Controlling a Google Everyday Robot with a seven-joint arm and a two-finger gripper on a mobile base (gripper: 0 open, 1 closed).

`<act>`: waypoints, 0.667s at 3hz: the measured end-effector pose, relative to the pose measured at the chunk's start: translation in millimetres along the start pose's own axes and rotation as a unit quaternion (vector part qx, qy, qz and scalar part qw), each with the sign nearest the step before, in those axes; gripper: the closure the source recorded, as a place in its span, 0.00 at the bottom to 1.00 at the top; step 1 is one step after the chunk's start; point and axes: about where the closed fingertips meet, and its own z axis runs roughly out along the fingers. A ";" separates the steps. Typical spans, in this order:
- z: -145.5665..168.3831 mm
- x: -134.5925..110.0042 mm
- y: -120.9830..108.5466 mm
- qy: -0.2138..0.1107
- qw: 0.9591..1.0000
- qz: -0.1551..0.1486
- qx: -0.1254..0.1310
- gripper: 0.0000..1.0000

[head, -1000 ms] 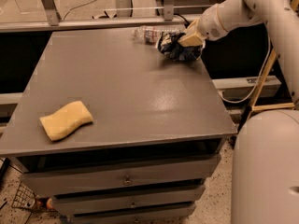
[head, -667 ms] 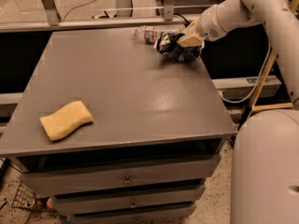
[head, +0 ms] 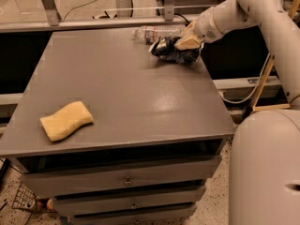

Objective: Move blue chip bag near water bottle

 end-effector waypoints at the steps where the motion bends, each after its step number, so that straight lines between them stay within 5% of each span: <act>1: 4.2 0.0 1.0 0.000 1.000 0.000 -0.003 0.05; 2: 6.8 -0.1 1.7 -0.001 1.000 0.000 -0.005 0.00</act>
Offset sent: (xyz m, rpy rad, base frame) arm 0.0007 0.0030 -0.0030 0.0006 0.0043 0.0041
